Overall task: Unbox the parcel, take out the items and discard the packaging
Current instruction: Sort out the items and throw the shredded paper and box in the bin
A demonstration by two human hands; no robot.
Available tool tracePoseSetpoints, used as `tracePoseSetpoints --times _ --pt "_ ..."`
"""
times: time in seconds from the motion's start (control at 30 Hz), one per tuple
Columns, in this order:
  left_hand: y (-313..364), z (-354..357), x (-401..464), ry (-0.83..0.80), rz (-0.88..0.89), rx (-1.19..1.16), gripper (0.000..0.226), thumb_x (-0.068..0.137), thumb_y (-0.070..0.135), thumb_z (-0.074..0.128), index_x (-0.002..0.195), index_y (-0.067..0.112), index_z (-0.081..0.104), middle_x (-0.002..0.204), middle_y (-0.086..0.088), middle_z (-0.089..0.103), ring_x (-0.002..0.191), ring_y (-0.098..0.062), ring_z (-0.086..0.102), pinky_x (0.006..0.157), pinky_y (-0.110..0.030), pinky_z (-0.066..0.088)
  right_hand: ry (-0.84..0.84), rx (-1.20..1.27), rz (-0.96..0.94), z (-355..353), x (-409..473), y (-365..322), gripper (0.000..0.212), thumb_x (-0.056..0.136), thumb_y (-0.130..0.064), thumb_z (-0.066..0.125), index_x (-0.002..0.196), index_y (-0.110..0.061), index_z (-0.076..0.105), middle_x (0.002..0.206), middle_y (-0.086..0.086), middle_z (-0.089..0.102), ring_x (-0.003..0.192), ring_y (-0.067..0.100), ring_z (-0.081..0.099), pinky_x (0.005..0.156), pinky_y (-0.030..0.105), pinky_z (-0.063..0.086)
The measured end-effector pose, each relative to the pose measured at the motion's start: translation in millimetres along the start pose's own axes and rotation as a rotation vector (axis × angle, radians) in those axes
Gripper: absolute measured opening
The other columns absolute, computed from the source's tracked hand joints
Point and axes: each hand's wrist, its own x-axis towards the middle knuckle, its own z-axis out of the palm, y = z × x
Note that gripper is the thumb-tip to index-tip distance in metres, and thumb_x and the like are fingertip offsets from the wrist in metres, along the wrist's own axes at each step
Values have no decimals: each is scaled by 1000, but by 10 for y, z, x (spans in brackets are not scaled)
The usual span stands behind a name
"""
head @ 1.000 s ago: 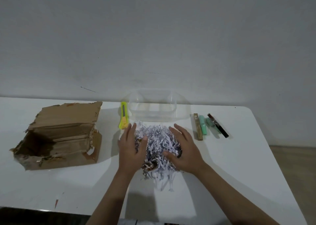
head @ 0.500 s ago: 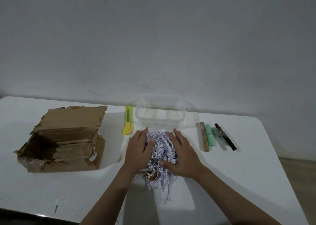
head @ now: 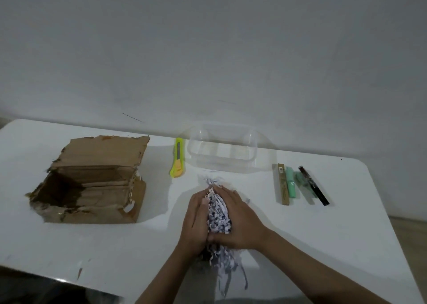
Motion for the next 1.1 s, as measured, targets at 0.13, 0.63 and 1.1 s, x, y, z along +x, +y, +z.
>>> tracePoseSetpoints --times 0.13,0.63,1.1 --pt "103 59 -28 128 -121 -109 34 103 8 32 117 26 57 112 10 64 105 3 60 84 -9 45 214 291 51 119 -57 -154 80 80 -69 47 143 -23 30 145 -5 42 135 5 37 111 28 35" --pt "450 14 -105 -30 -235 -560 32 90 29 47 107 15 70 117 -15 66 112 -31 60 100 -47 44 916 766 269 356 -219 -944 55 83 -47 52 124 -10 57 120 3 66 114 14 61 97 36 49" --pt "1005 796 -1321 -575 -278 -511 30 98 12 39 96 13 69 106 -11 69 99 -24 65 83 -31 52 1614 586 499 267 -1681 -1427 34 82 -34 62 113 -19 62 109 -4 69 105 11 65 90 30 52"
